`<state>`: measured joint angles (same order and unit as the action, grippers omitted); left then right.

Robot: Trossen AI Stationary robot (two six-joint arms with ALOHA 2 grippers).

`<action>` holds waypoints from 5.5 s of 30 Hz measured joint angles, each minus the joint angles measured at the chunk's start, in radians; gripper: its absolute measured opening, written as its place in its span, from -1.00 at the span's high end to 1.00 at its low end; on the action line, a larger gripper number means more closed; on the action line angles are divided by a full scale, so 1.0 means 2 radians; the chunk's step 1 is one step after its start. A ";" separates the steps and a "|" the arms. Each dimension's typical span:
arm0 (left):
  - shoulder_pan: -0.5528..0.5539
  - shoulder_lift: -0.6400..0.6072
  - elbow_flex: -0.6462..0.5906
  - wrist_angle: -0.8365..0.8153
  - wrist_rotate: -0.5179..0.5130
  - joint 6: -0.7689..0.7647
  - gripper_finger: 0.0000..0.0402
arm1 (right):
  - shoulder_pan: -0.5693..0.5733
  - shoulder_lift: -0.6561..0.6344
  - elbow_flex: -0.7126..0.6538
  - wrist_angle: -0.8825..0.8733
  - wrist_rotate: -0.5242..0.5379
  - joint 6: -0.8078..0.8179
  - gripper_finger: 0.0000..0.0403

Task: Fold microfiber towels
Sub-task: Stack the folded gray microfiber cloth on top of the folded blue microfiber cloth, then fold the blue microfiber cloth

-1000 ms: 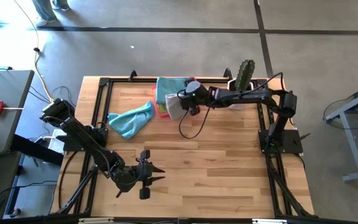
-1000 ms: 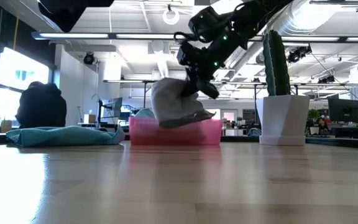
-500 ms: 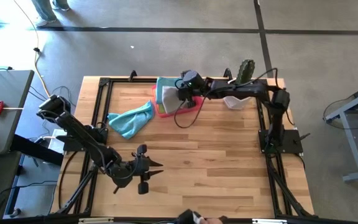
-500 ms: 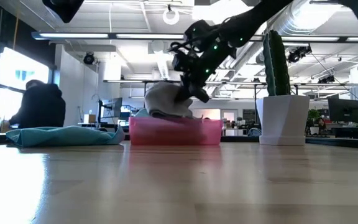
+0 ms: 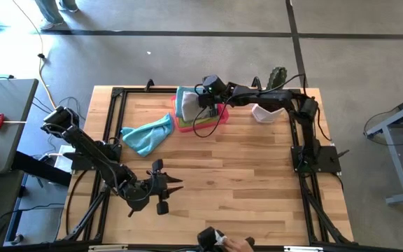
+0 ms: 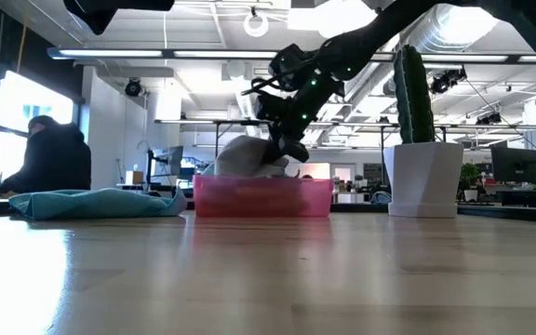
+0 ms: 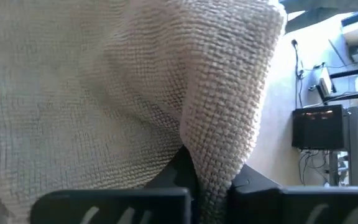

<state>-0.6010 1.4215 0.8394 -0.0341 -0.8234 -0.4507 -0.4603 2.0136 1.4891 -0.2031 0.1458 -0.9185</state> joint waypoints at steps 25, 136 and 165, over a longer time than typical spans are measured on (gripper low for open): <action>0.000 0.000 0.000 0.000 0.000 -0.001 0.57 | -0.036 -0.001 0.020 0.061 -0.169 0.184 0.35; 0.117 0.106 -0.087 0.052 0.293 -0.061 1.00 | 0.448 0.029 -0.229 0.347 0.080 0.687 0.36; 0.187 0.076 -0.086 0.107 0.278 0.009 0.97 | 0.408 -0.174 -0.229 -0.070 0.207 0.658 0.36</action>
<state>-0.2263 1.5730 0.6666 0.1792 -0.2667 -0.4326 0.3561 1.6654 1.0302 -0.3436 0.5588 0.3980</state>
